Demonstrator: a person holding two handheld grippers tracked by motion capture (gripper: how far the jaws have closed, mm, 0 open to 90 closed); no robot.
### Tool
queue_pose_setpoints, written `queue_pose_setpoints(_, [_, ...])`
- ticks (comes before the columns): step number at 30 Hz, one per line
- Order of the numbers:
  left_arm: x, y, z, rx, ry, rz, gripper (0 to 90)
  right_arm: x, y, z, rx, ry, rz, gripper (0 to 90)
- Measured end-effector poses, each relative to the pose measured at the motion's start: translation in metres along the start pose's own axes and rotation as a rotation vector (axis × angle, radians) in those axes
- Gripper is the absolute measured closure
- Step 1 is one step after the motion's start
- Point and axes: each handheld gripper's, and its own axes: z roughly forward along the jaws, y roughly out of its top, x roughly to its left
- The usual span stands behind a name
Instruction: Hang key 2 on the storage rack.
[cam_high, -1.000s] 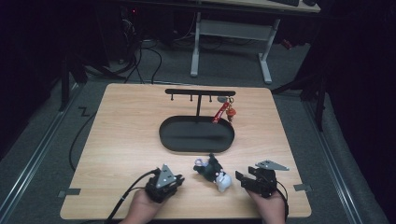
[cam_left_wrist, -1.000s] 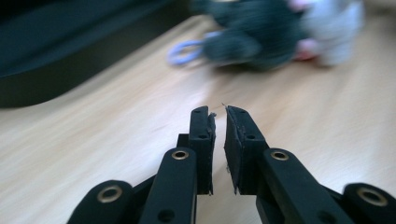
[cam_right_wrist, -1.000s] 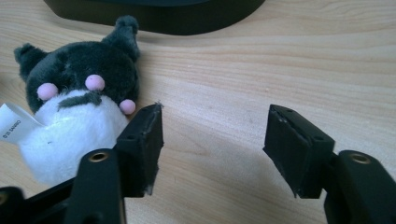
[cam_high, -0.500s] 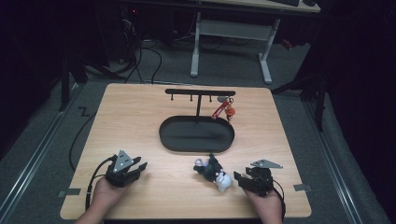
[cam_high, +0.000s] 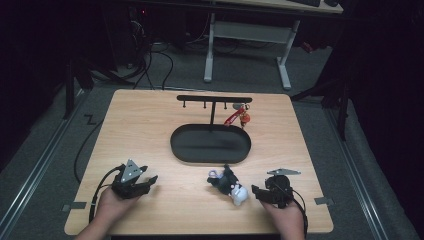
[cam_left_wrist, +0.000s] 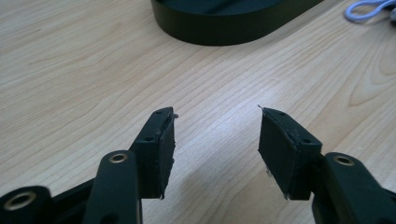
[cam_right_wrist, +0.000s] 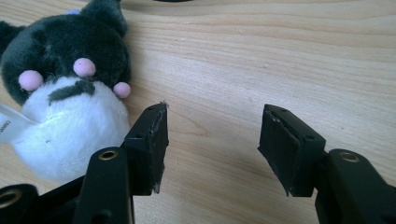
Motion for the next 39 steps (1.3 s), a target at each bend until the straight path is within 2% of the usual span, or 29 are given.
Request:
queue_pose_setpoints(7, [0.001,0.002,0.004,-0.005,-0.027,-0.007,44.9,0.007,0.019,-0.005,0.087,-0.011,-0.029,41.7])
queue_pose_setpoints(11, [-0.005,0.004,0.004,0.0,-0.037,0.027,44.8,0.015,0.029,-0.003,0.16,-0.012,-0.049,40.9])
queue_pose_setpoints(13, [-0.008,0.004,0.003,-0.004,-0.039,0.044,44.6,0.018,0.033,-0.003,0.204,-0.01,-0.063,39.9])
queue_pose_setpoints(16, [-0.01,0.005,0.002,-0.001,-0.042,0.046,44.2,0.023,0.038,-0.002,0.262,0.0,-0.073,38.2])
queue_pose_setpoints(18, [-0.011,0.004,0.002,0.003,-0.037,0.052,44.1,0.025,0.041,-0.003,0.281,0.007,-0.079,37.9])
queue_pose_setpoints(21, [-0.009,0.003,0.002,0.006,-0.033,0.046,43.9,0.028,0.046,-0.005,0.32,-0.005,-0.112,36.9])
queue_pose_setpoints(25, [-0.009,0.002,0.003,0.014,-0.032,0.045,43.8,0.028,0.051,-0.008,0.366,-0.003,-0.111,35.0])
queue_pose_setpoints(30, [-0.01,0.002,0.004,0.023,-0.037,0.051,43.6,0.029,0.058,-0.014,0.402,-0.022,-0.125,33.3])
queue_pose_setpoints(34, [-0.011,0.002,0.005,0.027,-0.038,0.054,43.6,0.035,0.067,-0.021,0.391,-0.004,-0.133,31.1])
queue_pose_setpoints(39, [-0.012,0.003,0.006,0.026,-0.037,0.059,43.6,0.049,0.077,-0.028,0.376,0.002,-0.164,27.6])
